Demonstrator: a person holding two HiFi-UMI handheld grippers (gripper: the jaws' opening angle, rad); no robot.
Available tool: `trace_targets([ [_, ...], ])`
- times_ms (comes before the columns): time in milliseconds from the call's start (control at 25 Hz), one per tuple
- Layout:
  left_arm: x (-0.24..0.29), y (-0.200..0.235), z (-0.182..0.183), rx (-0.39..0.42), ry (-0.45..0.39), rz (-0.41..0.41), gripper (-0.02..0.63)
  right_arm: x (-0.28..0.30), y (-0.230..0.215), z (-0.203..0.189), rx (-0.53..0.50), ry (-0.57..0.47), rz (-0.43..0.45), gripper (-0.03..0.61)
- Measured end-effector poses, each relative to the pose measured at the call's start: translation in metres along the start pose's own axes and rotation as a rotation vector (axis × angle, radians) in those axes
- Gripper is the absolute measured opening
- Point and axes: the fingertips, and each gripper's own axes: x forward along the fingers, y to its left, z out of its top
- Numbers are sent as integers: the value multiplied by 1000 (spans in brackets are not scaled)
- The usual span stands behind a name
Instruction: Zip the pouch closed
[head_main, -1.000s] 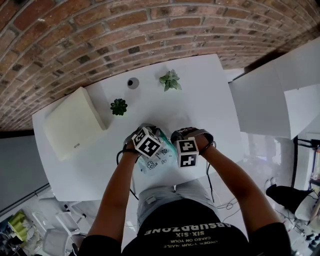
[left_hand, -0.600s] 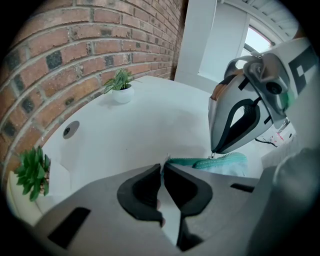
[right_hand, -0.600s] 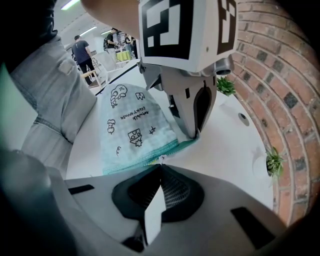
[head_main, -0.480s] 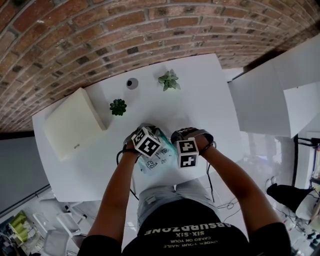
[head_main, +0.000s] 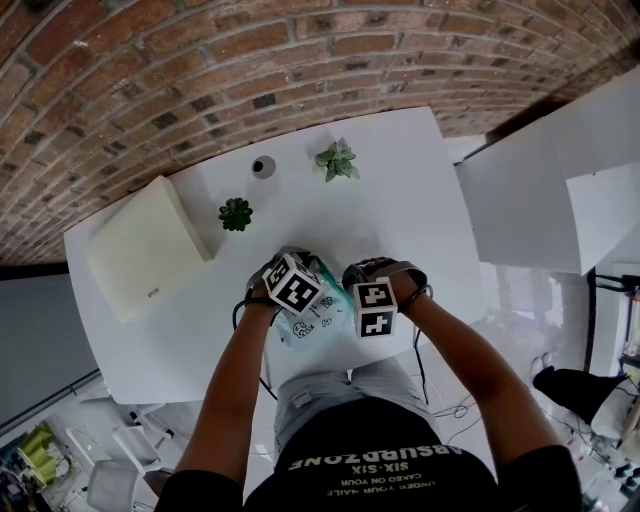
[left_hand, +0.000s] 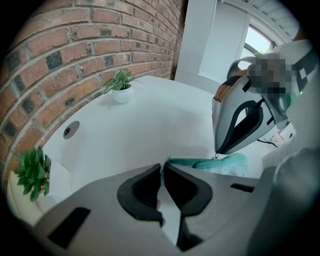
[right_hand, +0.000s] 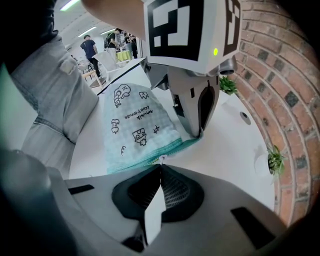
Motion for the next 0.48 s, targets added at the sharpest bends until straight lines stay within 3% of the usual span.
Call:
trace_targets([
  [480, 0, 0, 0, -4, 3, 3, 28, -1, 12, -5, -23, 18, 21, 0],
])
